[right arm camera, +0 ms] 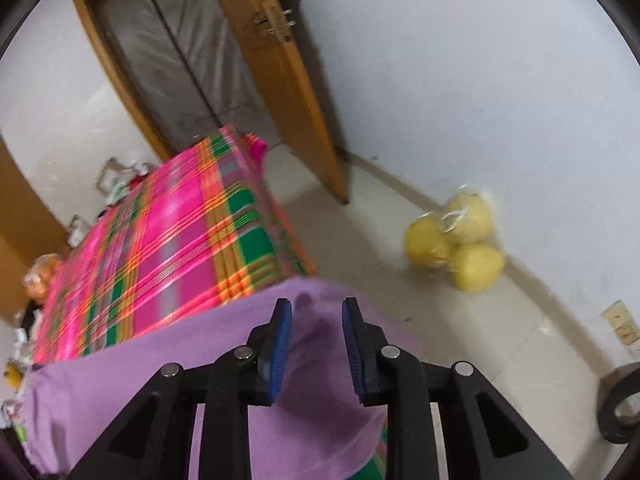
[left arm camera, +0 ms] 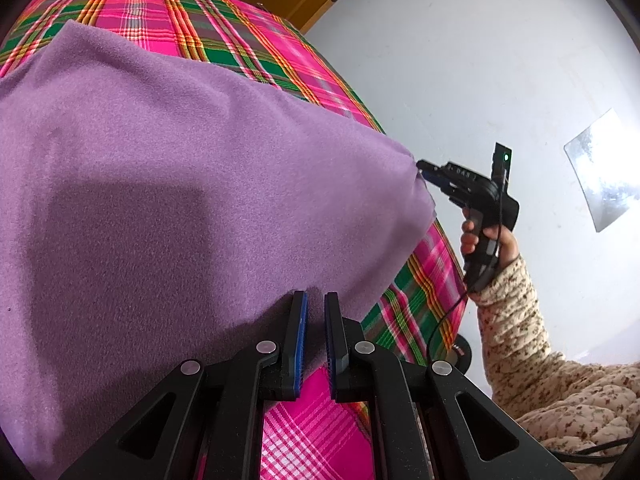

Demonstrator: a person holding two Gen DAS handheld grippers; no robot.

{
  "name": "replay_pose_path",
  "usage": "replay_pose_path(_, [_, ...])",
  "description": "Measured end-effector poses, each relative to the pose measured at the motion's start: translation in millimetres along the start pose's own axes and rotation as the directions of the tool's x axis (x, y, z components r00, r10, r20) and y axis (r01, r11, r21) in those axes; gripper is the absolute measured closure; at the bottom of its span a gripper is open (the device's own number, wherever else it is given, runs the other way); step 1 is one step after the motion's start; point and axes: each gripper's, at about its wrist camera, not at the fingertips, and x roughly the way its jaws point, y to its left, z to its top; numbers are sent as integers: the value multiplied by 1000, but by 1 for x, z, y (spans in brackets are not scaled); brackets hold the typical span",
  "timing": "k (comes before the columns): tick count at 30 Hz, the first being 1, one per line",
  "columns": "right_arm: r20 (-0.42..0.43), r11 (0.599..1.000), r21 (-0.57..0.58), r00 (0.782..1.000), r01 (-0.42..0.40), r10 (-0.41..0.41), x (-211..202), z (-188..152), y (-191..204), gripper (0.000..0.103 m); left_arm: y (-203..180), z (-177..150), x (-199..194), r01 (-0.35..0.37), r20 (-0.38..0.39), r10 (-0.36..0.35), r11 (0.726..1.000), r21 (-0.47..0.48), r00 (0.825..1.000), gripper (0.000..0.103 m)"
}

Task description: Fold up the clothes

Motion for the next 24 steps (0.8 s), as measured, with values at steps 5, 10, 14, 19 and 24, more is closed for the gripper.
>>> replay_pose_path(5, [-2,993,117,999,-33,34,-10,-25,-22,66,0,-3,-1,-1,2,1,1000,-3,1000,95])
replay_pose_path(10, [-10,981,170,995,-94,97,-11,-42,-29,70,-2,-5,-1,-7,3,7,1000,-1,1000,95])
replay_pose_path(14, [29,983,168,997,-80,76,-17,-43,-25,92,-1,-9,-3,-10,5,10,1000,-3,1000,95])
replay_pose_path(19, [83,987,155,996,-31,18,-35,-43,-20,97,1,-13,-7,-15,6,15,1000,-4,1000,95])
replay_pose_path(24, [114,994,105,992,43,-55,-48,-43,-9,97,4,-16,-7,-12,8,12,1000,-9,1000,95])
